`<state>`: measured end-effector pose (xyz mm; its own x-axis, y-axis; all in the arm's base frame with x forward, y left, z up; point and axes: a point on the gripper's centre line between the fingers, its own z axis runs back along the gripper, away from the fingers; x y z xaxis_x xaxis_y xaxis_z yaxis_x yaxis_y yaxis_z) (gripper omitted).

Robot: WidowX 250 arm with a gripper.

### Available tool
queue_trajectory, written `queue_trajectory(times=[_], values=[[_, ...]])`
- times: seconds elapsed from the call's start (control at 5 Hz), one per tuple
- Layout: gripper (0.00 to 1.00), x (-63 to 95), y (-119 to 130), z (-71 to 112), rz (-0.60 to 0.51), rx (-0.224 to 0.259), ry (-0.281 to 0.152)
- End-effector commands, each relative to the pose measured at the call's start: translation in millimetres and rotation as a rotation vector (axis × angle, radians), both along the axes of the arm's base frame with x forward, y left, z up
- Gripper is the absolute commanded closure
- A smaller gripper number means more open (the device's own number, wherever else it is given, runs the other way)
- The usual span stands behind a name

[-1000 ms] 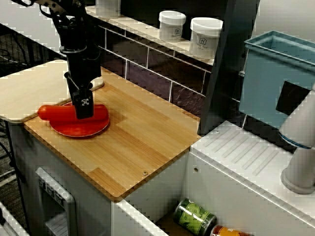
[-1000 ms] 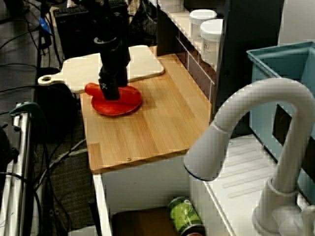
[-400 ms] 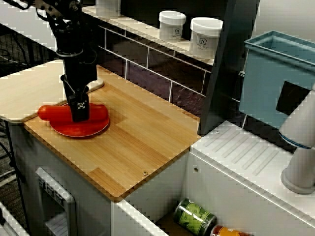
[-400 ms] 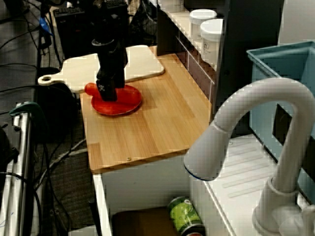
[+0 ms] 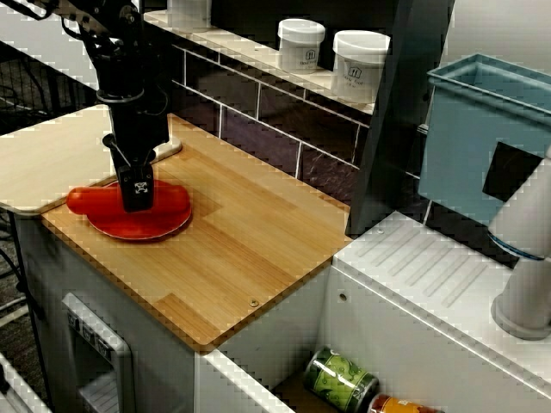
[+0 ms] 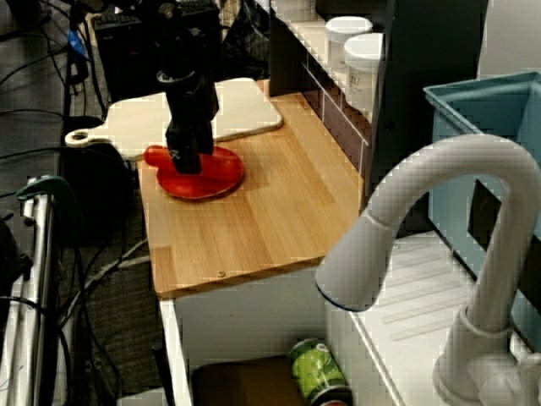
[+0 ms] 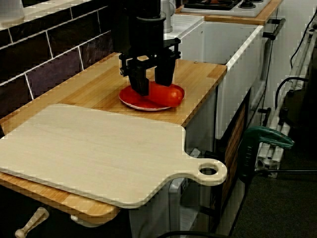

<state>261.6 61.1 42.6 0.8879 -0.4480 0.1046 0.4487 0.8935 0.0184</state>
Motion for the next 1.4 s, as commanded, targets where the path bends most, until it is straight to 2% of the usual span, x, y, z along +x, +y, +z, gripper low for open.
queue_trajectory(times=[0.0,0.2,0.4,0.6,0.8,1.0,1.2], values=[[1.00,-0.6,1.3,12.8,0.010,0.013,-0.044],[1.00,2.7,0.5,18.8,0.021,0.005,-0.033],[1.00,4.7,-4.7,41.7,0.004,-0.005,-0.041],[1.00,9.9,-5.1,69.4,0.021,-0.033,-0.079],[1.00,14.4,-1.8,79.3,0.037,-0.031,-0.103],[0.00,11.2,-0.5,77.2,0.040,-0.024,-0.098],[0.00,6.4,-0.8,70.2,0.038,-0.013,-0.091]])
